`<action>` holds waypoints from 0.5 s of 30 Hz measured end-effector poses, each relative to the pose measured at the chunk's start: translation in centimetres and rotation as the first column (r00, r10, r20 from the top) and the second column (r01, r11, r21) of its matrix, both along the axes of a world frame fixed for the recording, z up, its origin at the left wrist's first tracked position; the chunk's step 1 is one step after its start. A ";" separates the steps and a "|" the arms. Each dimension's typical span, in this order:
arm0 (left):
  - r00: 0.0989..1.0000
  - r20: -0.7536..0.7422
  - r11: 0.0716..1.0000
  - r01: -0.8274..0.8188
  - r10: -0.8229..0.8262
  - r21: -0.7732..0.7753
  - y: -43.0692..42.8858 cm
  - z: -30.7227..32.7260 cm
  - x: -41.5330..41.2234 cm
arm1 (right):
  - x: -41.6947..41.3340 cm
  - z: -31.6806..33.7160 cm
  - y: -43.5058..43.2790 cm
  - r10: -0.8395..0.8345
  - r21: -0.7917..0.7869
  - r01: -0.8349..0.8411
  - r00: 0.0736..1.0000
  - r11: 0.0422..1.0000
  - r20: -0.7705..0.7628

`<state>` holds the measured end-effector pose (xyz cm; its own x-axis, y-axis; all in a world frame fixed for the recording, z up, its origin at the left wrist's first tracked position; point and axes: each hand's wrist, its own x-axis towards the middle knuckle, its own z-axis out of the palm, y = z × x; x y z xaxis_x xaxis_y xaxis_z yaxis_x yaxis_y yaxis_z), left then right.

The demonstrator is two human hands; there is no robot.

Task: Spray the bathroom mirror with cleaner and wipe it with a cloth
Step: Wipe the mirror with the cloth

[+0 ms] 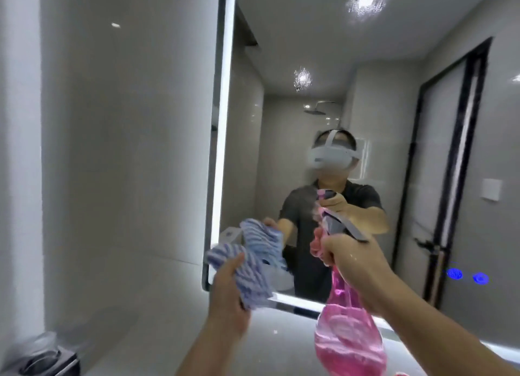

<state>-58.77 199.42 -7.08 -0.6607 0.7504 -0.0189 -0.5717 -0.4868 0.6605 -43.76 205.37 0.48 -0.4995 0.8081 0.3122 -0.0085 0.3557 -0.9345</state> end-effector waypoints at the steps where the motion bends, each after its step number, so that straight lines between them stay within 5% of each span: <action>1: 0.996 -0.068 0.998 -0.062 0.061 -0.012 0.5 0.5 -2.1 | -0.6 0.9 0.4 -0.030 0.012 0.030 1.000 0.999 0.005; 4: 0.902 -0.318 0.949 -0.315 0.292 -0.023 2.0 4.2 -6.6 | -1.7 2.3 1.7 -0.070 0.082 0.070 0.998 0.994 0.007; 6: 0.747 -0.531 0.901 -0.425 0.400 0.081 3.9 8.6 -7.9 | -1.6 2.7 2.1 -0.068 0.085 0.069 0.998 0.994 -0.009; 7: 0.620 -0.652 0.876 -0.458 0.437 0.151 5.0 11.5 -8.1 | -1.2 2.8 2.2 -0.063 0.085 0.064 0.998 0.994 -0.020; 10: -0.012 -0.785 0.695 -0.458 0.619 0.555 9.0 19.0 -7.8 | 0.5 2.7 3.2 -0.056 0.116 0.061 0.997 0.991 -0.046; 11: -0.170 -0.823 0.704 -0.442 0.542 0.556 10.3 20.7 -7.5 | 1.2 2.5 3.3 -0.051 0.124 0.057 0.997 0.991 -0.049; 13: -0.559 -0.720 0.536 -0.491 0.410 0.687 13.5 21.4 -7.0 | 2.3 2.1 3.5 -0.040 0.136 0.050 0.996 0.989 -0.075; 15: -0.736 -0.600 0.525 -0.393 0.312 0.755 14.7 16.5 -5.9 | 2.9 1.6 3.5 -0.028 0.160 0.041 0.997 0.986 -0.079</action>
<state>-64.67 214.16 9.39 0.1815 0.1725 0.9681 0.9760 0.0888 -0.1988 -40.83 208.89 2.08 -0.4422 0.7603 0.4758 -0.0621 0.5033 -0.8619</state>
